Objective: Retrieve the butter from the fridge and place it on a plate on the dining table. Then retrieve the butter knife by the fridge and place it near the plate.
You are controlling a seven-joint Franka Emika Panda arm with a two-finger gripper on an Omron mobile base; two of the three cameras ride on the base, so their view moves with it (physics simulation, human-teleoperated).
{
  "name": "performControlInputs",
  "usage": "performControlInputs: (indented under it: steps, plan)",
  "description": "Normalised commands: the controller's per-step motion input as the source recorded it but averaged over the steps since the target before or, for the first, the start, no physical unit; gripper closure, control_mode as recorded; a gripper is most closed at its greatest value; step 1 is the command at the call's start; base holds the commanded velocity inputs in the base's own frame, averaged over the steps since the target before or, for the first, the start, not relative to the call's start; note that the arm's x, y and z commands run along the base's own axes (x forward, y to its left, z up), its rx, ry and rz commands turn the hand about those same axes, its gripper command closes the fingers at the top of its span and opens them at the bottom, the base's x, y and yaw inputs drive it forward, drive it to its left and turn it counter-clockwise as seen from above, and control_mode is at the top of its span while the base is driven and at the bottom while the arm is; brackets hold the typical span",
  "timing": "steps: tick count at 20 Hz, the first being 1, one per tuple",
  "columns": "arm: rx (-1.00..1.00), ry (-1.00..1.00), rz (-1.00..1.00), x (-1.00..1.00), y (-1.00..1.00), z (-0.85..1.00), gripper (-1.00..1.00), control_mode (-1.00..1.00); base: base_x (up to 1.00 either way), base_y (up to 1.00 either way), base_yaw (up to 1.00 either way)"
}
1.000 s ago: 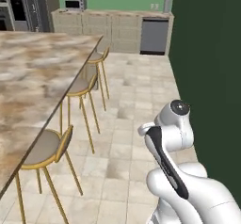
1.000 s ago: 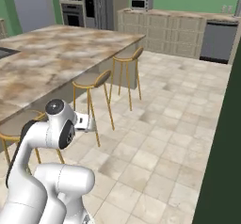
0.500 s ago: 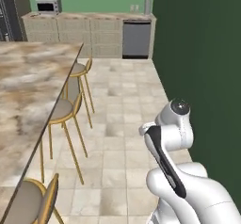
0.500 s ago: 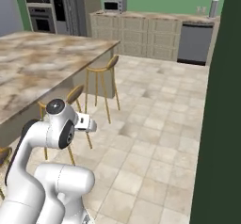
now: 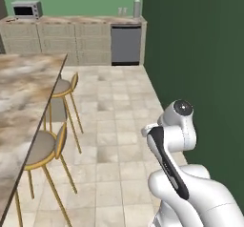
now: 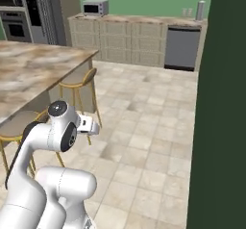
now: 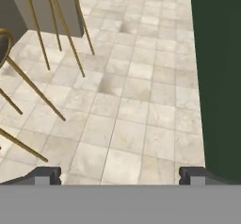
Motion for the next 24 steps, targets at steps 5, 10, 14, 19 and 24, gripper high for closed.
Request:
performControlInputs:
  steps: [5,10,14,19,24]
  plan:
    - [0.00,0.00,0.00,0.00,0.00,0.00,-1.00,1.00,1.00,0.00,-0.16]
    - [0.00,0.00,0.00,0.00,0.00,0.00,-1.00,1.00,1.00,0.09,-0.07]
    - [0.00,0.00,0.00,0.00,0.00,0.00,-1.00,1.00,1.00,0.19,-0.10]
    - [0.00,0.00,0.00,0.00,0.00,0.00,-1.00,1.00,1.00,0.06,-0.07]
    - [0.00,0.00,0.00,0.00,0.00,0.00,-1.00,1.00,1.00,0.02,0.00]
